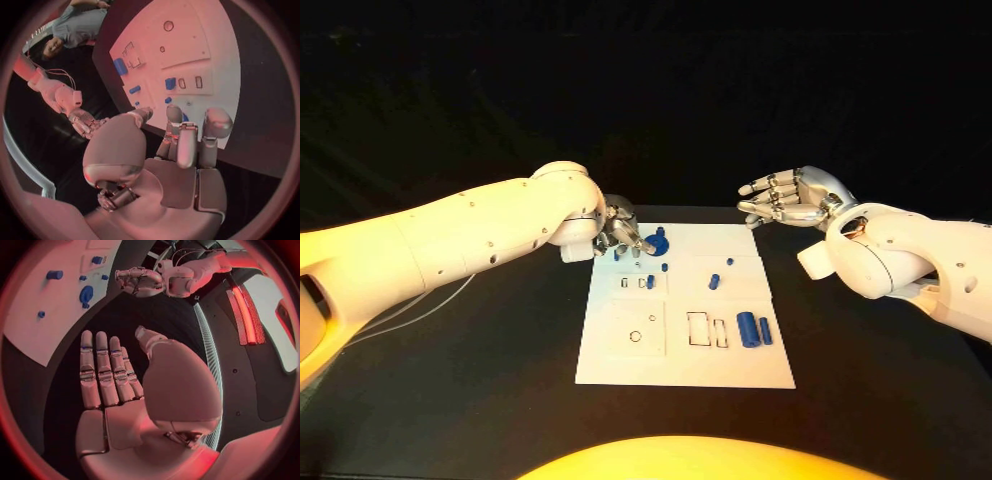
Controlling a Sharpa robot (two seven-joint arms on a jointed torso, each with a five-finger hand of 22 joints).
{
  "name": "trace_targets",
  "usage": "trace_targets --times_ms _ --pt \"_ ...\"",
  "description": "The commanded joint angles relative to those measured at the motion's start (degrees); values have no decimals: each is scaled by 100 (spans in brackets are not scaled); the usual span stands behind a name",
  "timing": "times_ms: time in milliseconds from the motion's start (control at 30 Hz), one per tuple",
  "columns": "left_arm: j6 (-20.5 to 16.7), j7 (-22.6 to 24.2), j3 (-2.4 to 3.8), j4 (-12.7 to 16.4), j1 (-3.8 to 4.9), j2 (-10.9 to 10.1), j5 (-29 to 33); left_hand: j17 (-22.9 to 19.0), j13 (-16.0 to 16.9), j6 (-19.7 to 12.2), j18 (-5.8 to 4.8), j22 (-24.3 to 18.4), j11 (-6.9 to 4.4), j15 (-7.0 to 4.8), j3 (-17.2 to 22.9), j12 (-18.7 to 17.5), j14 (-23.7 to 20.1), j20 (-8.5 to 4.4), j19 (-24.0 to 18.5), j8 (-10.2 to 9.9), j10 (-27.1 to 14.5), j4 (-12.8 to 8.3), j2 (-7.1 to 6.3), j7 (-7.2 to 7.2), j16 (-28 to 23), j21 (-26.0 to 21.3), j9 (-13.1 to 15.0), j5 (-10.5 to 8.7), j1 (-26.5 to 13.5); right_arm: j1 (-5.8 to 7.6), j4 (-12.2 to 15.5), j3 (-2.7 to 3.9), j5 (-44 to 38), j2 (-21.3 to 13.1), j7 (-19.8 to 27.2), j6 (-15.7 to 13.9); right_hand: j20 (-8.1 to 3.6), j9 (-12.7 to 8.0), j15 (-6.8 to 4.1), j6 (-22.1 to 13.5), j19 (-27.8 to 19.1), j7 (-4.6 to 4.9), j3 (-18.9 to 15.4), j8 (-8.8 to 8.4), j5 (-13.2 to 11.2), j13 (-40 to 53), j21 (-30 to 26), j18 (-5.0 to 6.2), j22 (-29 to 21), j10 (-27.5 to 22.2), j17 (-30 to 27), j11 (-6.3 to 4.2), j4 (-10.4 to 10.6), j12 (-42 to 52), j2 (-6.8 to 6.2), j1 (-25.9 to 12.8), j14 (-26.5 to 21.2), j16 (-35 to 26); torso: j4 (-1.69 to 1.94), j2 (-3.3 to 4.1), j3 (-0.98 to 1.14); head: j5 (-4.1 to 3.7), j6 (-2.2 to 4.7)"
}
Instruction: Assemble the parts on the task board
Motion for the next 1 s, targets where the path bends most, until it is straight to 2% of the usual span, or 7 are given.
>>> trace_targets --times_ms 33,167,300,467,600,733,1000 --pt "-21 7 -14 -90 26 59 268 216 -88 -46 96 -147 -54 -38 -568 -97 141 -24 -64 191 -141 19 132 -49 -104 -152 182 -228 -945 2 -39 1 202 26 -102 217 195 -120 244 -140 -940 313 -1280 -253 14 -254 -67 67 -383 -723 -331 272 409 -267 321 -688 -803 -339 -3 5 2 -12 -19" --pt "-167 63 -23 -123 35 48 631 -487 -516 -303 257 -1000 40 54 -1164 -441 -260 41 -658 294 -688 25 681 45 -502 -778 341 -495 -2671 2 -64 1 383 32 -243 529 363 -219 474 -627 -1963 456 -2605 -357 19 -310 -78 -10 -938 -1312 -890 458 514 -293 939 -1896 -1506 -360 7 10 -5 -14 -26" --pt "8 87 -19 -116 55 -18 1160 -3355 -915 -1228 452 -2859 499 477 -1679 -1321 -2307 433 -1815 -118 -1793 15 732 524 -3222 -2837 190 -1098 -3092 3 -108 1 630 29 -487 1004 381 -1027 750 -3458 -4408 380 -3619 -1067 325 -460 -232 -427 -1493 -4148 -2080 678 565 -488 -119 -2730 -4468 -538 8 14 -12 -13 -28" --pt "393 27 -10 -62 90 -98 1682 -4374 -1537 -2181 290 -4425 1072 1163 -2254 -2413 -4236 1028 -3070 -579 -3119 -33 431 995 -5812 -5306 -143 -1279 -3271 7 -164 1 827 23 -655 1317 394 -1255 760 -4267 -5062 489 -3852 -1133 498 -518 -287 -549 -1565 -5162 -2396 666 573 -546 -342 -3072 -5275 -589 6 15 -12 -26 -32" --pt "454 31 -8 -42 110 -110 1571 -4603 -1687 -1974 388 -4849 1055 1145 -2130 -2443 -3984 1160 -3150 -410 -2921 -13 980 983 -6077 -5893 -220 -1281 -3066 11 -190 1 843 18 -582 1272 385 -1196 834 -4101 -4843 539 -3511 -1073 405 -489 -224 -478 -1520 -4990 -2339 728 563 -503 16 -2953 -5106 -536 9 14 -17 -33 -37" --pt "620 75 -15 -97 134 -54 1168 -4682 -1773 -1359 475 -5074 829 885 -2323 -2036 -2922 999 -2086 107 -2120 15 1509 805 -5971 -5954 -451 -1238 -2603 16 -223 0 783 21 -426 1042 361 -772 744 -2654 -3726 554 -3054 -557 99 -322 90 -279 -1356 -3199 -1829 678 535 -126 560 -1767 -3321 -1 16 12 -9 -55 -46" --pt "737 112 -31 -229 148 80 360 -3999 -1158 -468 454 -4955 215 290 -2542 -827 -1710 416 -634 1113 -1008 8 1446 190 -4344 -5463 -253 -1241 -1722 22 -341 -1 225 43 -179 596 344 -319 299 -676 -1736 341 -2585 381 16 -276 687 152 -1171 -1065 -1553 305 487 498 708 -557 -1223 711 4 23 -11 -43 -72"
